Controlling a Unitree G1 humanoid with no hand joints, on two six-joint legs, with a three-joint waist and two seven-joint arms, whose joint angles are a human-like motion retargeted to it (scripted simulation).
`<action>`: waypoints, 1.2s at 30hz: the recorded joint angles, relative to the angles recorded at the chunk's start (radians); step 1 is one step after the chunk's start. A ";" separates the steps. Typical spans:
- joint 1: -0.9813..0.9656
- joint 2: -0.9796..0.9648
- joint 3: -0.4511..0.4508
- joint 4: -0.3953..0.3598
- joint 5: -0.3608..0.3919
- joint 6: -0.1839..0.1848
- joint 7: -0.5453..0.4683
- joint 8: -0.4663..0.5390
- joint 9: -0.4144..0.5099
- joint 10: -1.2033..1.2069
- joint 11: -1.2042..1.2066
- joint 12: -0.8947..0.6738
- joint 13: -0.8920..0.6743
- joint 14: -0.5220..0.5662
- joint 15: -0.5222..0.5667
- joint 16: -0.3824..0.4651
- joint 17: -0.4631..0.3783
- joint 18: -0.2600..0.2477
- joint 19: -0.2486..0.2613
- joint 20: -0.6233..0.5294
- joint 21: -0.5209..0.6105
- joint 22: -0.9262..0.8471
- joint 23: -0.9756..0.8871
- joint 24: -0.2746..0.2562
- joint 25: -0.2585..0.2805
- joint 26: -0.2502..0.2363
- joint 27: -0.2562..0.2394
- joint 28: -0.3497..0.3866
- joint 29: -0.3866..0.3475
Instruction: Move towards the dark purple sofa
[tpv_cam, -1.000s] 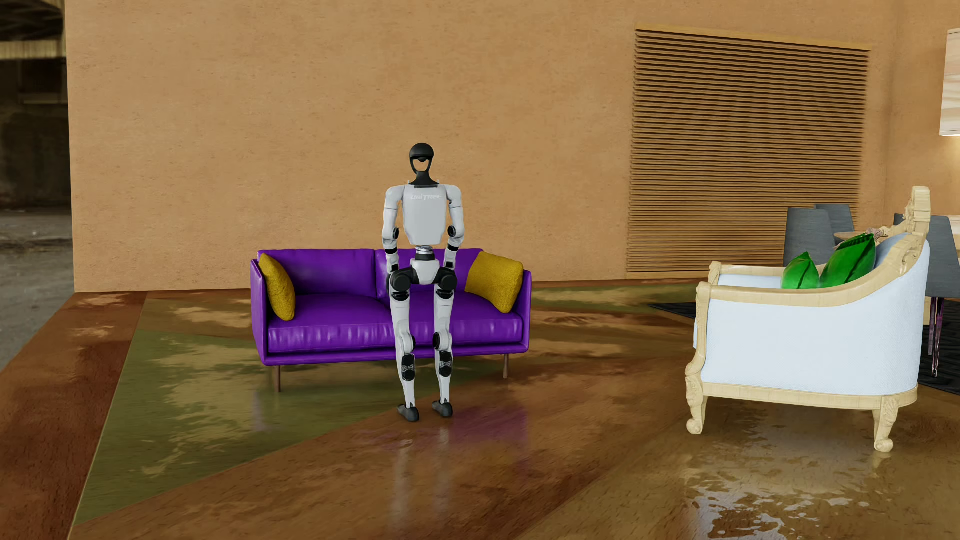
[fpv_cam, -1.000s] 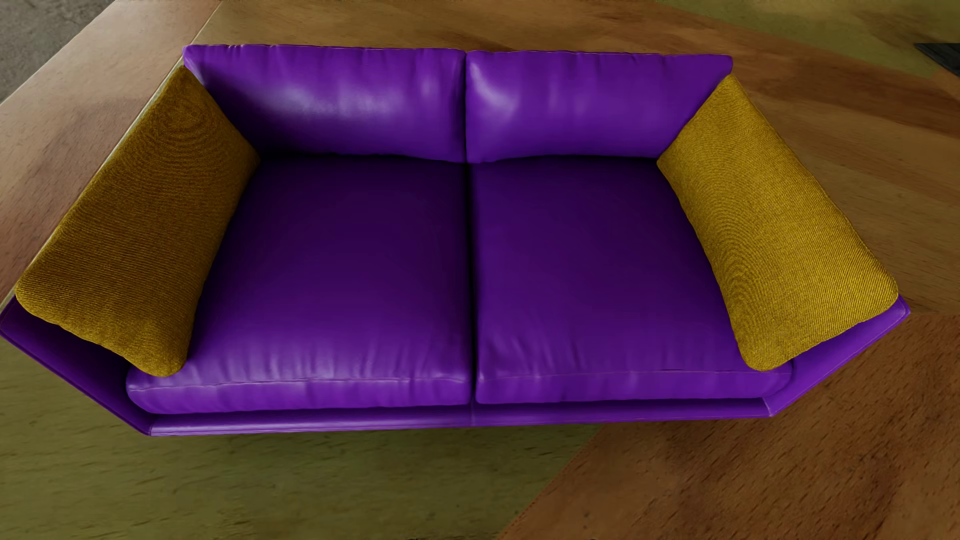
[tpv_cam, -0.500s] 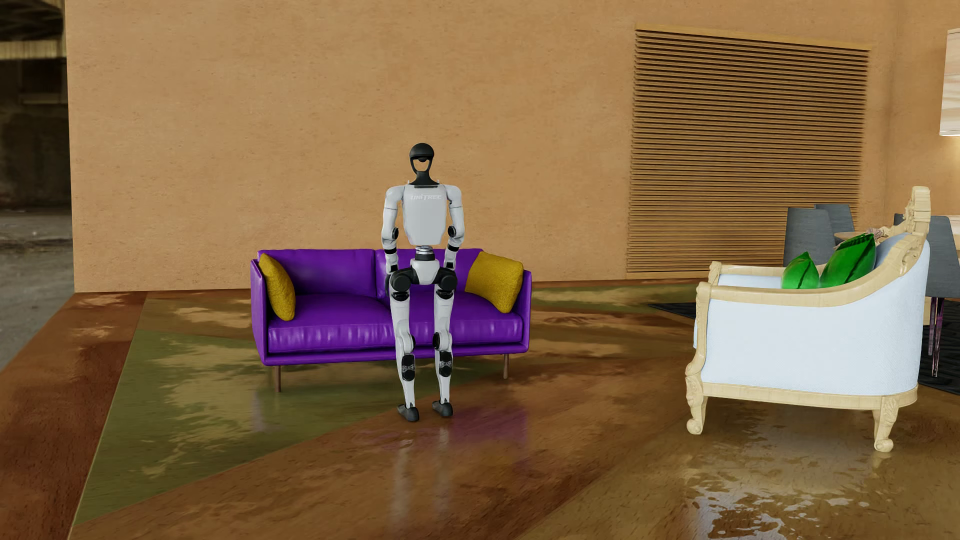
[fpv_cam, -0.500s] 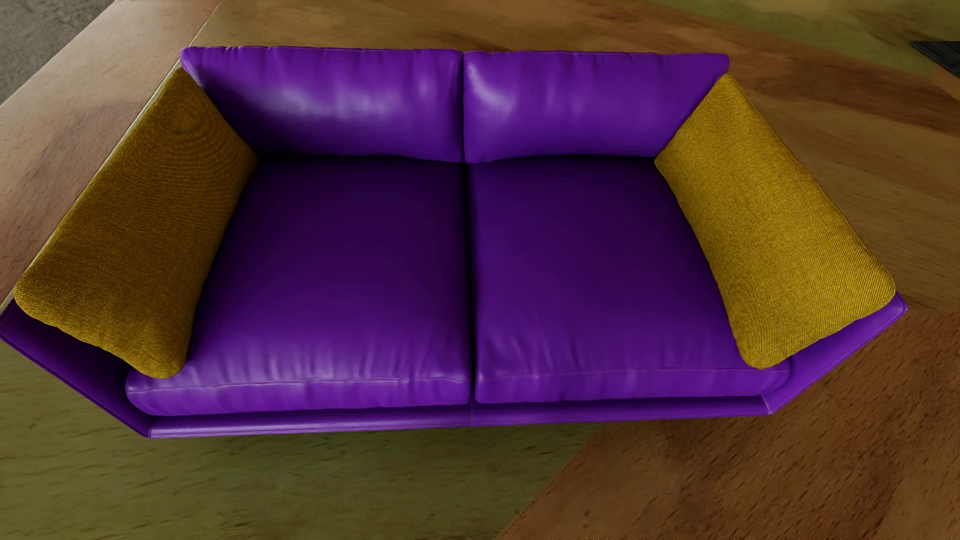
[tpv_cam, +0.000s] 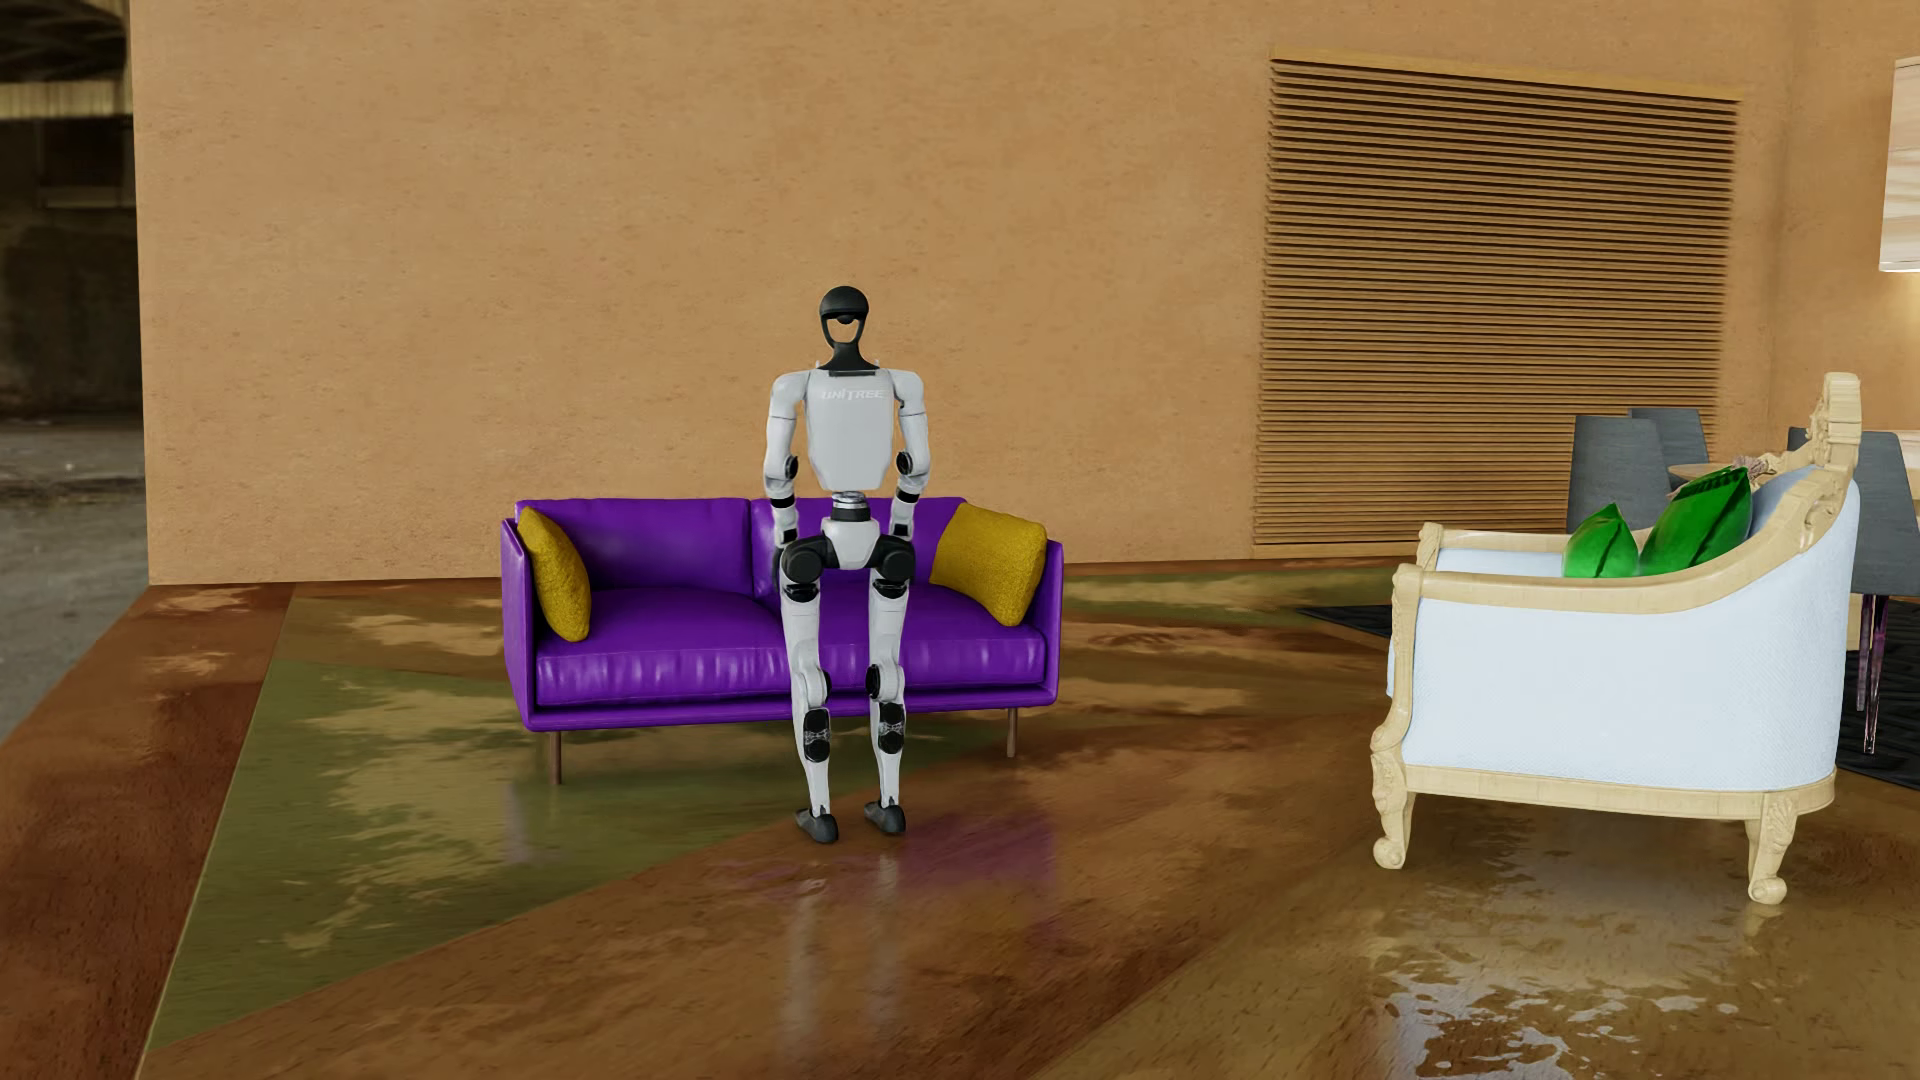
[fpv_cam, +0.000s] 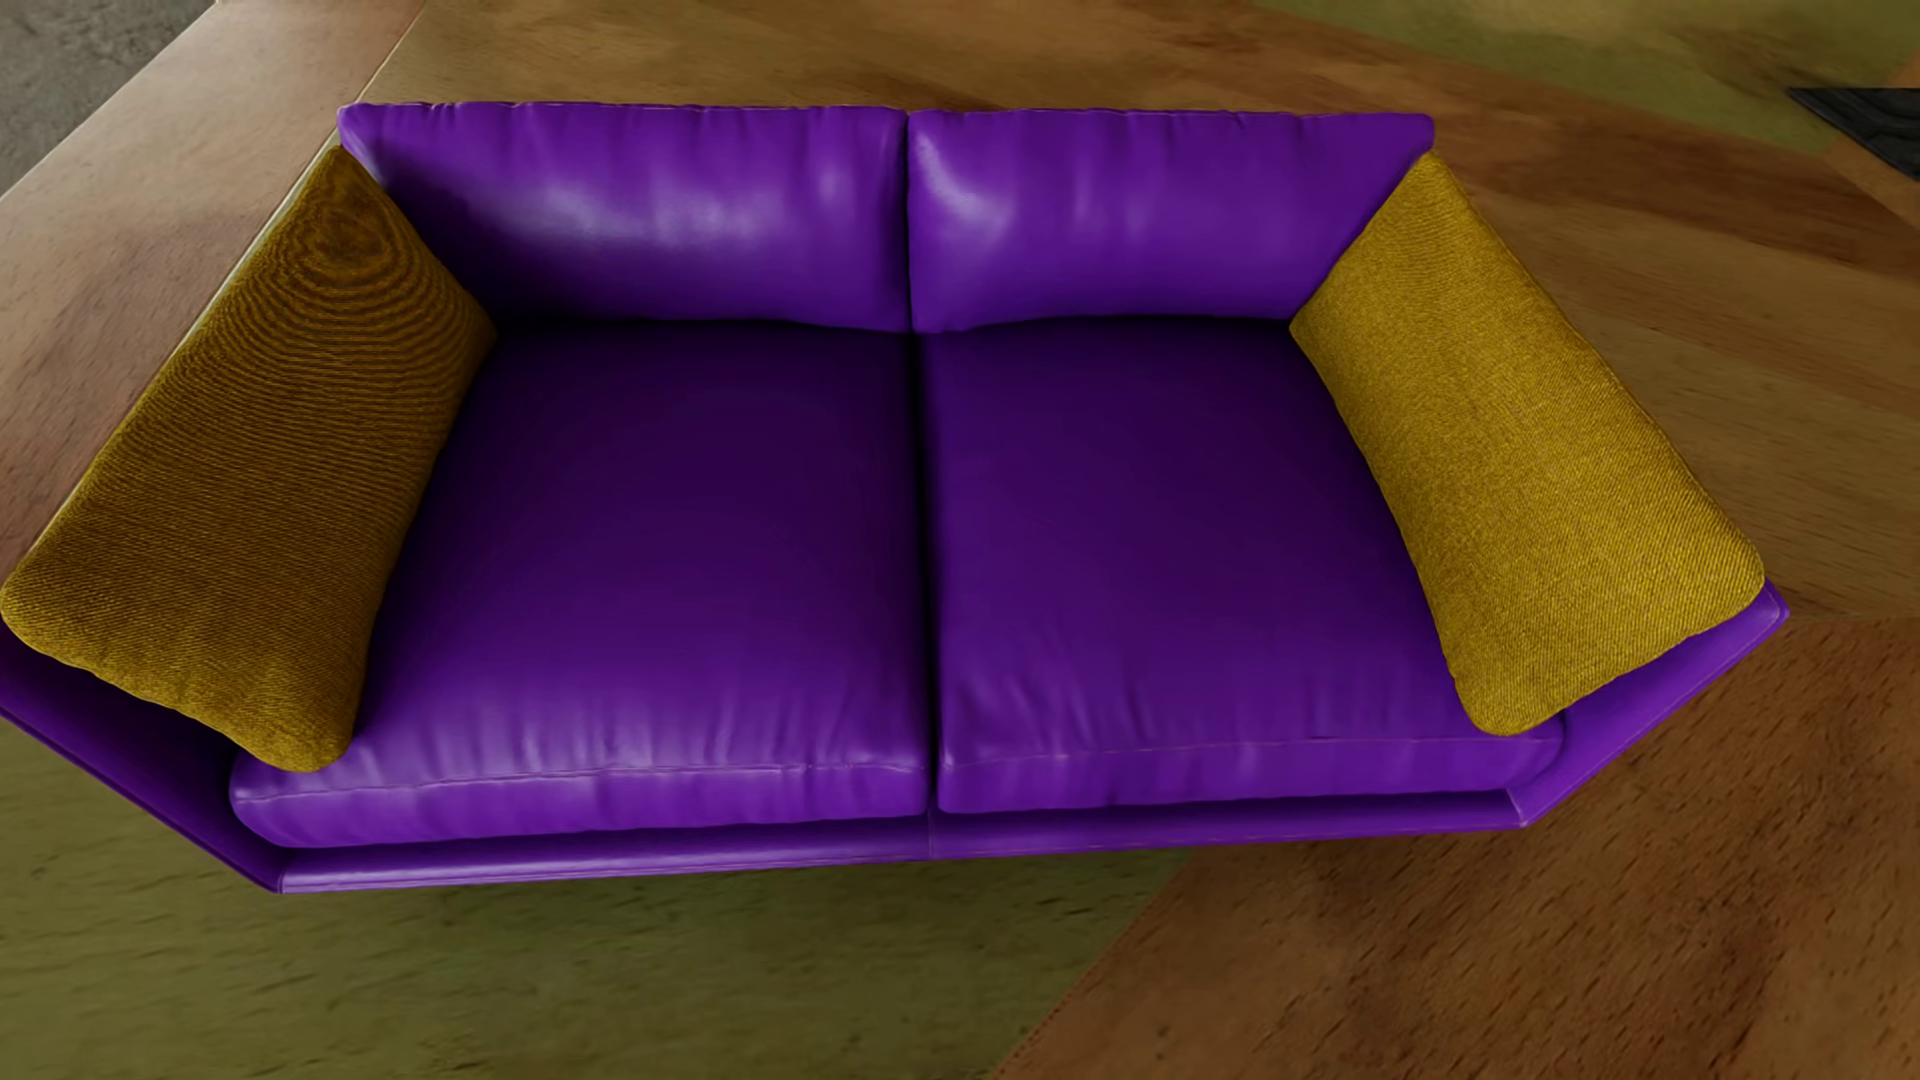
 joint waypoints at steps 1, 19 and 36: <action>0.001 0.001 -0.001 0.000 0.000 -0.001 0.000 0.000 -0.001 0.000 0.000 0.001 0.000 0.000 -0.001 -0.003 0.001 0.000 0.000 0.001 -0.004 0.001 0.001 -0.001 -0.001 0.002 0.000 -0.001 0.000; 0.008 0.016 -0.008 -0.003 -0.004 -0.002 -0.022 -0.018 -0.013 -0.010 -0.017 0.002 -0.005 -0.001 -0.008 -0.024 0.013 -0.004 -0.007 0.004 -0.032 0.003 0.005 0.001 -0.017 0.004 -0.002 -0.004 0.016; -0.046 0.031 0.017 -0.051 -0.059 0.010 -0.120 -0.117 0.002 0.038 -0.054 0.031 0.003 -0.013 -0.039 0.002 -0.009 0.014 0.007 0.036 0.039 -0.014 0.028 -0.015 -0.025 -0.051 -0.013 -0.109 0.019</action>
